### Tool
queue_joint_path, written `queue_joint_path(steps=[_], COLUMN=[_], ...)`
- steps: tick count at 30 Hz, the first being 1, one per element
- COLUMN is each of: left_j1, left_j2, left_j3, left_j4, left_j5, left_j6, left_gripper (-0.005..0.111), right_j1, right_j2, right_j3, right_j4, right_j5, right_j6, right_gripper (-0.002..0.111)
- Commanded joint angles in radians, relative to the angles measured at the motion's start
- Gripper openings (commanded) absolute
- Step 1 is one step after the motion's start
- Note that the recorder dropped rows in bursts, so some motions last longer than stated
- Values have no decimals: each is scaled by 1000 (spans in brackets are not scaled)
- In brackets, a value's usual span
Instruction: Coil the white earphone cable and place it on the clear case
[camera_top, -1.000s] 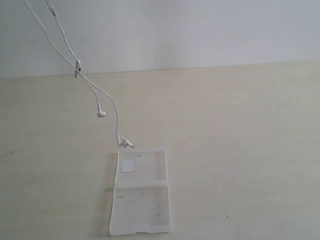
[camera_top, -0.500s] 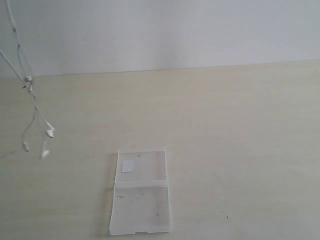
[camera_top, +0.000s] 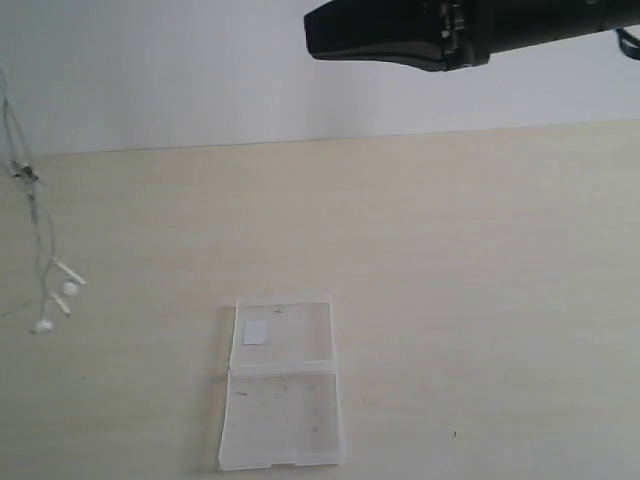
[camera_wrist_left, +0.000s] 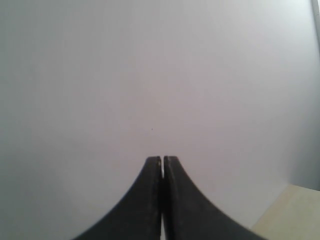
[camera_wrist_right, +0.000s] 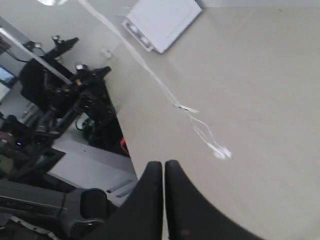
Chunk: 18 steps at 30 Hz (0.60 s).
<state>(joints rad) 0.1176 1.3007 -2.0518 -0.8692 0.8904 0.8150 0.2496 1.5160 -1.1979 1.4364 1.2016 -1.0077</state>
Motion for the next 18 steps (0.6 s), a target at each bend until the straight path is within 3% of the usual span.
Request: queue_joint_path(steps=[1,5,9,11,18], left_j1=[1,1,1,1,1], left_j2=[-10,-10,-10,-10,-10], left_j3=[1,1,1,1,1], left_j4=[-21,-40,-51,-51,-55], left_j5=[-11,-11,-11,-11,-8], left_j6=[4,4,4,4,4], left_gripper=[0,0,0,0,0], right_j1=[51,145,247,290,444], right_j2=[77,93,95,95,95], right_j3=[-6,-6,-6,-6,-8], right_j4=[115,116,132,154,308], right_j5=[19,-30,-261,-366,-611], right_j6=[-169,-292,-393,-456,-826], right_gripper=[5,26,55,60,60])
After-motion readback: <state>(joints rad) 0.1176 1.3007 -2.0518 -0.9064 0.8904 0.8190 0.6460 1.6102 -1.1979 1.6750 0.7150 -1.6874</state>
